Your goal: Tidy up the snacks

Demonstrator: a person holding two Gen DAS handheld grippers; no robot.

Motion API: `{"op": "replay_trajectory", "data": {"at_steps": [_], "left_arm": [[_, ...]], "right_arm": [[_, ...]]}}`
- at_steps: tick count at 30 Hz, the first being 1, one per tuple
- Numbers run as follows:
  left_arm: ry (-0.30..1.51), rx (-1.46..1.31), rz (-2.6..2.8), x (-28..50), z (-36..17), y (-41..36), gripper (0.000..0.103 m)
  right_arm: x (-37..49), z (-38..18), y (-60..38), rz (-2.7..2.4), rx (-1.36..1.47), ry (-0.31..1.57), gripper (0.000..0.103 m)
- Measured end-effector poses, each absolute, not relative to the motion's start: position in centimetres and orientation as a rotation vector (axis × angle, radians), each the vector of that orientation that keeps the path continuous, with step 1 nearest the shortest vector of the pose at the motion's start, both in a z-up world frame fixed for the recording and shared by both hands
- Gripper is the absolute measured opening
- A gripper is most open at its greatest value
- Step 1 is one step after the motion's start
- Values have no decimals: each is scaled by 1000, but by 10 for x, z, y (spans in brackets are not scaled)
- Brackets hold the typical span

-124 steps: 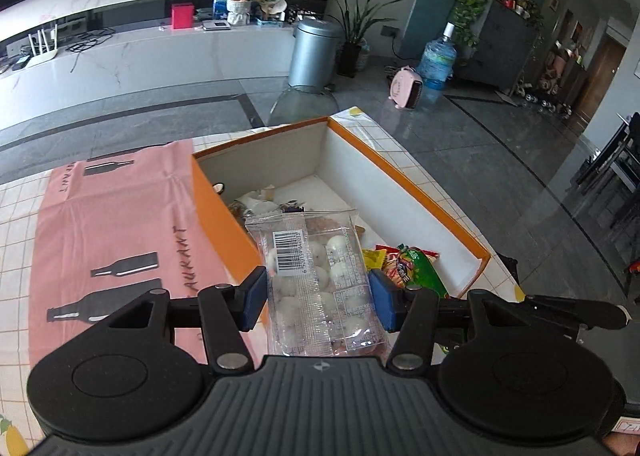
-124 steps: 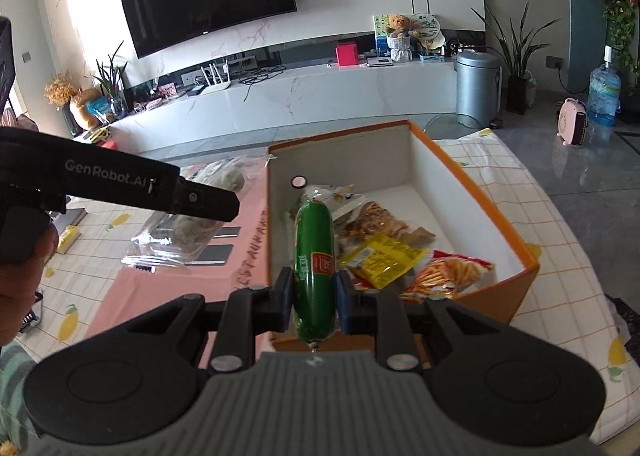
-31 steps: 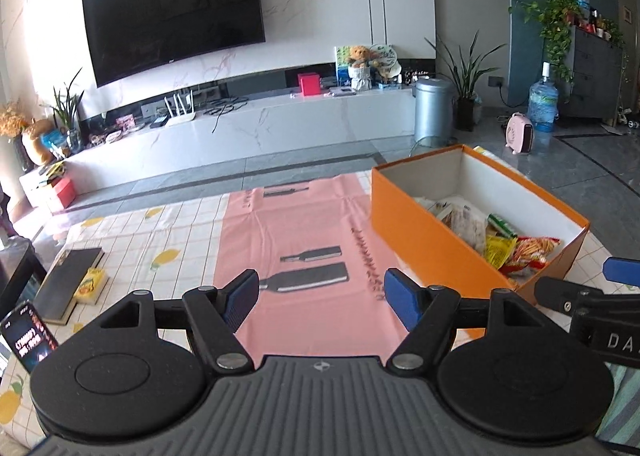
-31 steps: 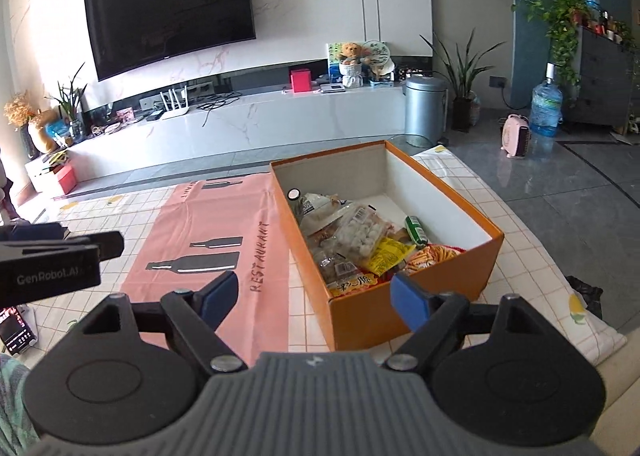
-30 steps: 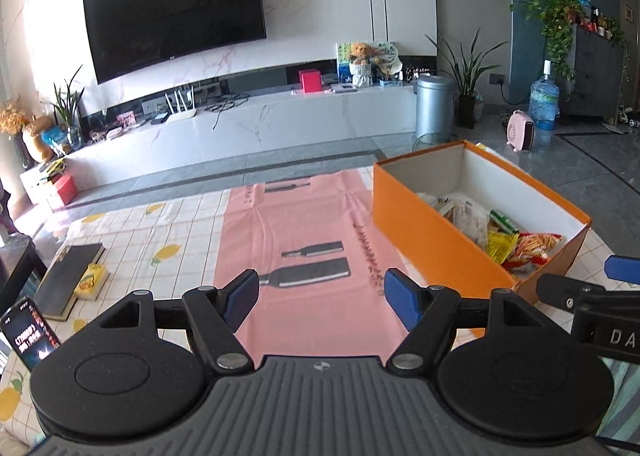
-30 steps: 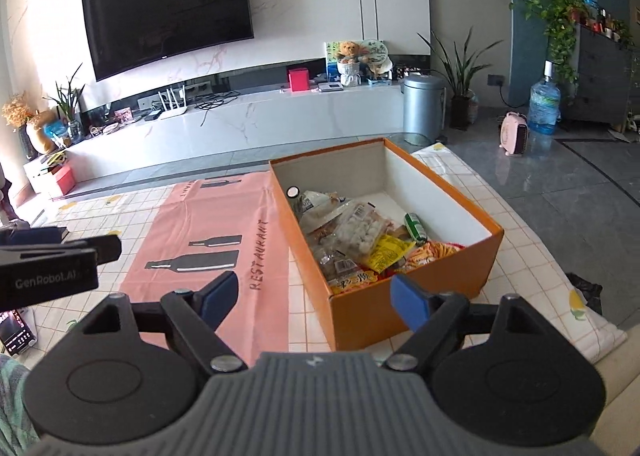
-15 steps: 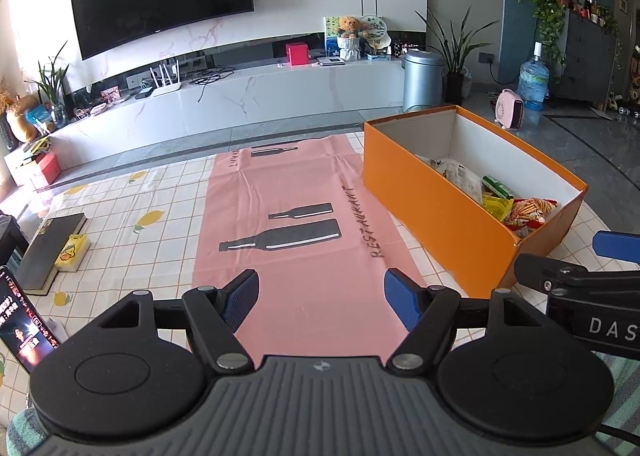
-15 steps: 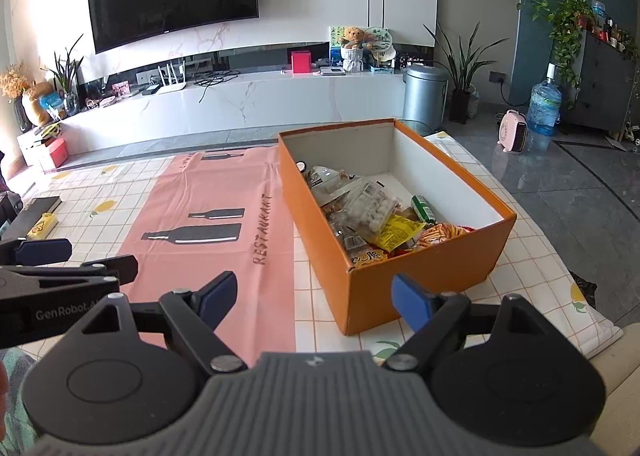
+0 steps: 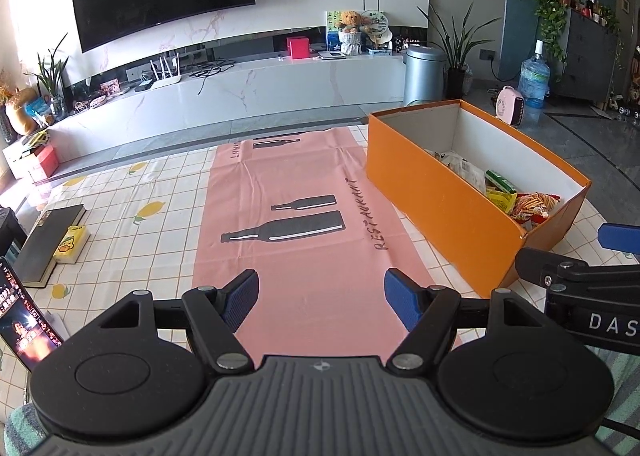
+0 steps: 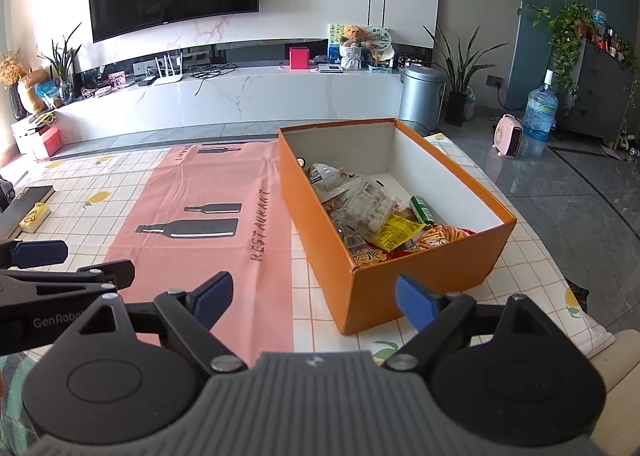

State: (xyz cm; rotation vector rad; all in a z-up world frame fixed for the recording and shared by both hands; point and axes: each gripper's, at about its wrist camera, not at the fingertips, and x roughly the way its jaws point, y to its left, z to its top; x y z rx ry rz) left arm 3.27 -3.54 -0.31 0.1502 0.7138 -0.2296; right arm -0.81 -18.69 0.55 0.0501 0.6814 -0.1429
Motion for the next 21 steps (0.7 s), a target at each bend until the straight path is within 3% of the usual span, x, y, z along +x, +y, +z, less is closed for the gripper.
{"op": "replay_trajectory", "data": {"at_steps": [21], "left_arm": [[718, 174, -218, 25, 2, -43, 84]], "right_arm": [[-16, 9, -194, -142, 69, 653, 87]]}}
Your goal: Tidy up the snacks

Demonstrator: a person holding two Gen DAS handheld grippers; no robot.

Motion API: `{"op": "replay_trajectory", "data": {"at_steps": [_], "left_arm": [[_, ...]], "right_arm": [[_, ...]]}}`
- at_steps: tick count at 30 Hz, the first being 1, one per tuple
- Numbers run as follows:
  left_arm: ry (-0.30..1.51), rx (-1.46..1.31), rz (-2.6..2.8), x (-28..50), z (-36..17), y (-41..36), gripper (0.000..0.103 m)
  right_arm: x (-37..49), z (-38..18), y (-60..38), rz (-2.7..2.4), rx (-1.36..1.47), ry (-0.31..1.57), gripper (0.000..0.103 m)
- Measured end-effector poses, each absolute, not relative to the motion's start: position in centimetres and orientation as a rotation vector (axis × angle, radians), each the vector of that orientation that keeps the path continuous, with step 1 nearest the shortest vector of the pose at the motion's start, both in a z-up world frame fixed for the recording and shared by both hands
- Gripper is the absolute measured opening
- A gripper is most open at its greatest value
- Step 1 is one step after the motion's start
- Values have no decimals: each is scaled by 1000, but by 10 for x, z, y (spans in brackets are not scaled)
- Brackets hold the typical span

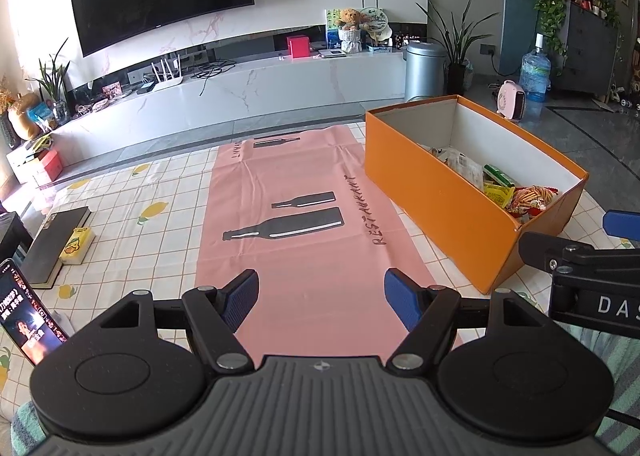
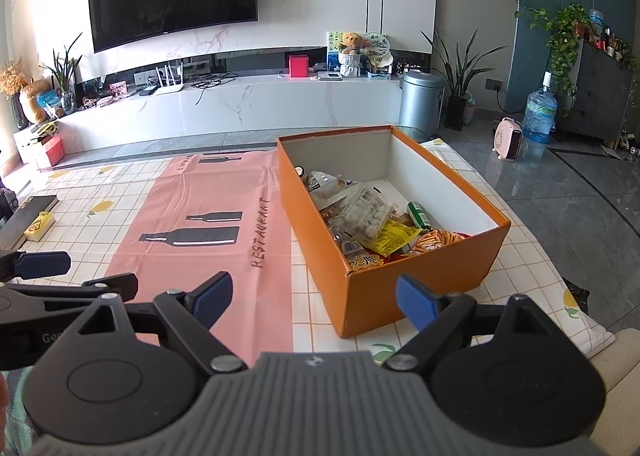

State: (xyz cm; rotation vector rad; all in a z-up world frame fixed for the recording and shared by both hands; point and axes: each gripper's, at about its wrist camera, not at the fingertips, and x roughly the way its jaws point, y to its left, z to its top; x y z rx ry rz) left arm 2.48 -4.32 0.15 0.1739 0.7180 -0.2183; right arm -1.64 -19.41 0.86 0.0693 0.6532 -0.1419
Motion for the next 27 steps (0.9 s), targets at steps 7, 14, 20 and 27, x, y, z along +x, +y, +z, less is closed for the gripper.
{"op": "replay_trajectory", "data": {"at_steps": [7, 14, 20, 27], "left_arm": [[723, 173, -220, 25, 1, -43, 84], [722, 171, -213, 24, 2, -42, 84], [716, 170, -201, 25, 4, -42, 85], [719, 170, -195, 25, 5, -40, 85]], "right_arm": [[-17, 8, -195, -139, 73, 652, 88], [-17, 9, -195, -137, 68, 649, 90], [-17, 10, -194, -135, 65, 644, 91], [-17, 11, -193, -134, 62, 642, 92]]}}
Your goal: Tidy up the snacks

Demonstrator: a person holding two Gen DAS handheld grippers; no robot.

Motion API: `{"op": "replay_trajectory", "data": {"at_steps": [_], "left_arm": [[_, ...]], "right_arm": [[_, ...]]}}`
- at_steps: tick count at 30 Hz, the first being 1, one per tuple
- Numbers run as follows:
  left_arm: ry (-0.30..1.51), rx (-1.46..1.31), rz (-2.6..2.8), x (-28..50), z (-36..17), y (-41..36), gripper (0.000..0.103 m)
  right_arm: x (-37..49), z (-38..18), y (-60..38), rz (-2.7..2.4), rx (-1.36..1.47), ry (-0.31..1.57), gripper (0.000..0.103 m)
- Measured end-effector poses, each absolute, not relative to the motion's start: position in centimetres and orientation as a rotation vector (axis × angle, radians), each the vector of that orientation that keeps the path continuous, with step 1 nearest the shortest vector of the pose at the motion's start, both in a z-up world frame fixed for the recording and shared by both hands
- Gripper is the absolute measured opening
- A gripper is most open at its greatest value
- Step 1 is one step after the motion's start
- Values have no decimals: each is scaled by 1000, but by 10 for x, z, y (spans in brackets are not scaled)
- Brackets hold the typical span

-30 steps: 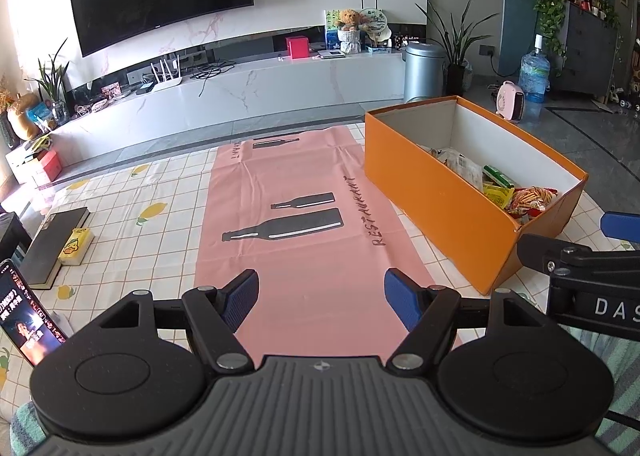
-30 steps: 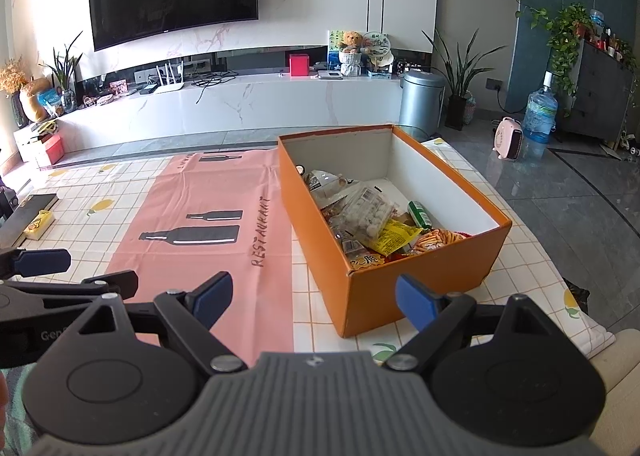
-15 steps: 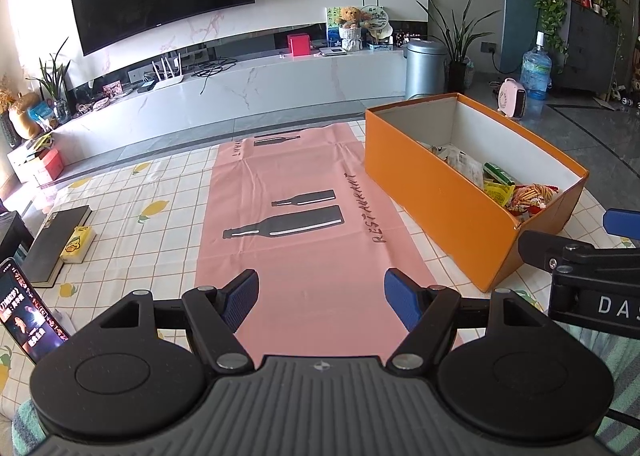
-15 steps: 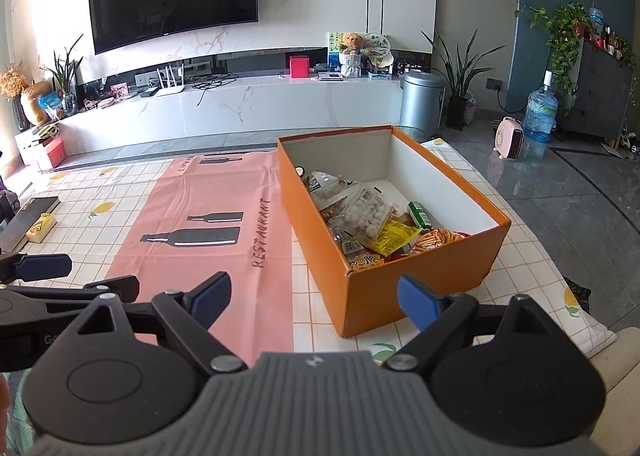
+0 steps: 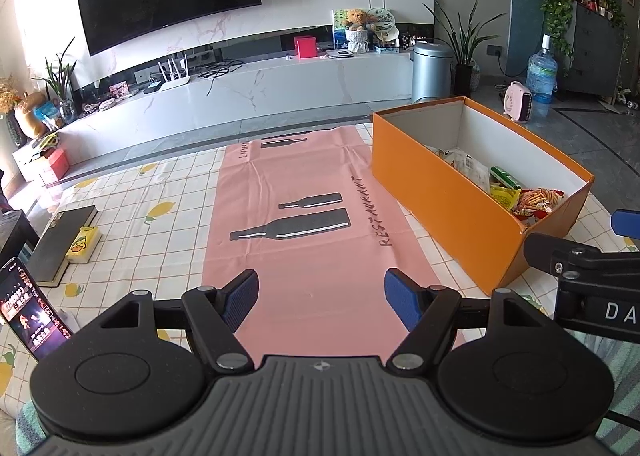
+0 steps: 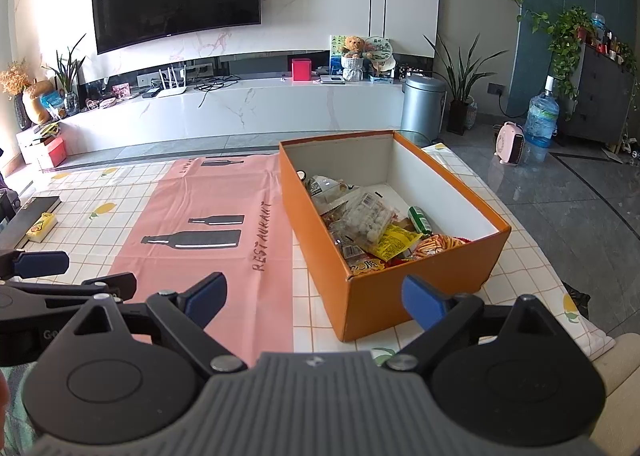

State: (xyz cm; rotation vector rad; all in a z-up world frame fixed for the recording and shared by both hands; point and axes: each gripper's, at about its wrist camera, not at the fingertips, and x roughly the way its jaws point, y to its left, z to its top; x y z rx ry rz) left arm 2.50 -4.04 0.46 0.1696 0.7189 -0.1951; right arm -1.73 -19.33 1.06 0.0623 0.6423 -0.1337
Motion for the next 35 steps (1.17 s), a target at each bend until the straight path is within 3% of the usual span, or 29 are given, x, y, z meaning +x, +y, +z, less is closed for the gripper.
{"op": "replay_trajectory", "data": {"at_steps": [35], "left_arm": [[704, 184, -173, 22, 9, -39, 85]], "right_arm": [[-15, 9, -192, -123, 54, 647, 93]]}}
